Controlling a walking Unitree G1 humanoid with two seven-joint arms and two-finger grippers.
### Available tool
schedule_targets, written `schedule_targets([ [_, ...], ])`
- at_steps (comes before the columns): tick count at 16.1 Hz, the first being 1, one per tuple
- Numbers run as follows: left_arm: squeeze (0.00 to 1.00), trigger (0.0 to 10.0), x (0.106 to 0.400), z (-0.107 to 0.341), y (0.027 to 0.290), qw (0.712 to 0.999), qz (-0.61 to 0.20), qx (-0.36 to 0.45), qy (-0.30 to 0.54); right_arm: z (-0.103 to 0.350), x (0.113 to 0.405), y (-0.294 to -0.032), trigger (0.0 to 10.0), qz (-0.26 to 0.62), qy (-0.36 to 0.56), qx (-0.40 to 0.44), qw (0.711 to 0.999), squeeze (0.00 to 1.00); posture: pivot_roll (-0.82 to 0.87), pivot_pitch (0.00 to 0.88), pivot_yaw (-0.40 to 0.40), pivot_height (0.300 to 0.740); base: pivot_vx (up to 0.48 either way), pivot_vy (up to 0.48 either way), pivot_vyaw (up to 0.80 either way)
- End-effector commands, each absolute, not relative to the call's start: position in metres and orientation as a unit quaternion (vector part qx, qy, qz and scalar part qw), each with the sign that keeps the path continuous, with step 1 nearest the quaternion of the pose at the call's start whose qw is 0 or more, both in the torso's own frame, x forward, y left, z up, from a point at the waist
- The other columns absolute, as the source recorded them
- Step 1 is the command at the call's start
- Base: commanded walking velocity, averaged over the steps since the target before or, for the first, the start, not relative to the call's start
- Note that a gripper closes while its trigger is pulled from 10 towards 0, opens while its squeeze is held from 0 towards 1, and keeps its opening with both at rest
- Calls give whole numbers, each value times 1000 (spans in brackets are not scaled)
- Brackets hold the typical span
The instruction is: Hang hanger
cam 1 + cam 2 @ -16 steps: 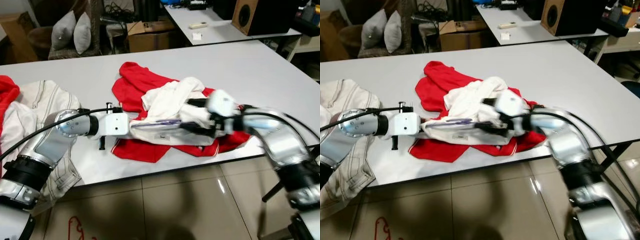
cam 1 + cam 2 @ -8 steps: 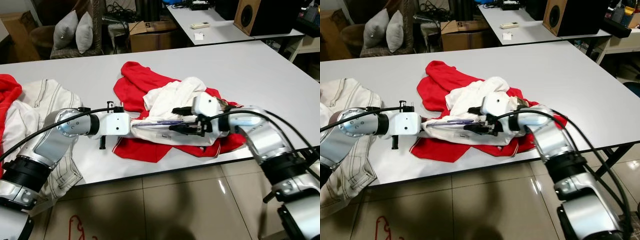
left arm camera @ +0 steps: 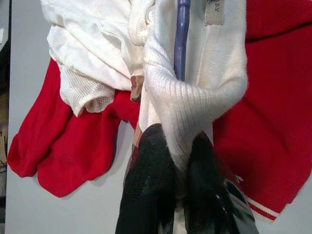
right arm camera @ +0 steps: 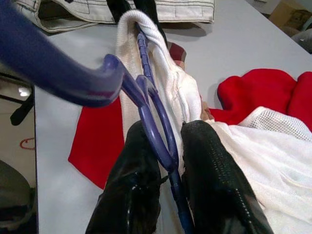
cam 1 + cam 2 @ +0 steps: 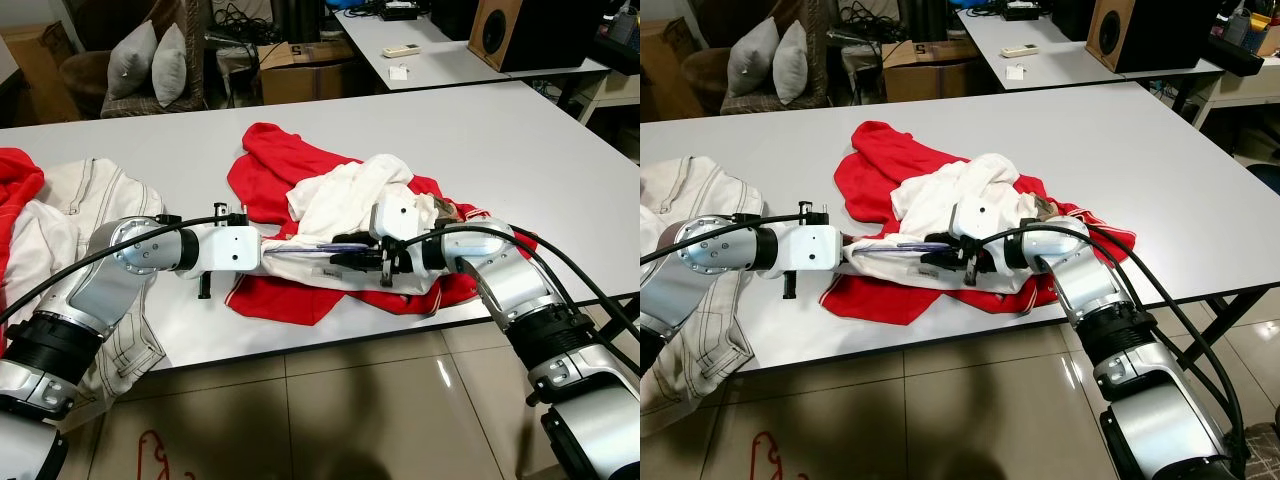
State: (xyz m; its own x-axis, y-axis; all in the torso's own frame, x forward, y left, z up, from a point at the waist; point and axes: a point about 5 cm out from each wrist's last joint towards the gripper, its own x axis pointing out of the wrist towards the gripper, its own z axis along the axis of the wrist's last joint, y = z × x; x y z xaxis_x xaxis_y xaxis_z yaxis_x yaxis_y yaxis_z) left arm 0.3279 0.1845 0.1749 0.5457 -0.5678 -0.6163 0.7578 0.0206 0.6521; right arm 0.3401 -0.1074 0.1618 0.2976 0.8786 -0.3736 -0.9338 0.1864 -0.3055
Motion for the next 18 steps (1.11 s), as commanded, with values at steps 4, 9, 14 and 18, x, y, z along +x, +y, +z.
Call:
schedule_targets([
  [4, 0, 0, 329, 181, 185, 706, -466, 528, 83, 170, 343, -103, 0, 597, 44, -247, 762, 0, 89, 0, 72, 740, 0, 0, 0],
  [9, 0, 0, 330, 182, 186, 710, -464, 524, 78, 171, 339, -100, 0, 616, 36, -242, 749, 0, 93, 0, 71, 740, 0, 0, 0],
  [14, 1000, 10000, 337, 200, 176, 759, -469, 451, 8, 171, 339, -106, 0, 621, 36, -246, 743, 0, 92, 0, 70, 740, 0, 0, 0],
  [18, 0, 10000, 336, 218, 182, 767, -482, 423, -30, 171, 339, -113, 0, 618, 38, -252, 744, 0, 86, 0, 71, 740, 0, 0, 0],
])
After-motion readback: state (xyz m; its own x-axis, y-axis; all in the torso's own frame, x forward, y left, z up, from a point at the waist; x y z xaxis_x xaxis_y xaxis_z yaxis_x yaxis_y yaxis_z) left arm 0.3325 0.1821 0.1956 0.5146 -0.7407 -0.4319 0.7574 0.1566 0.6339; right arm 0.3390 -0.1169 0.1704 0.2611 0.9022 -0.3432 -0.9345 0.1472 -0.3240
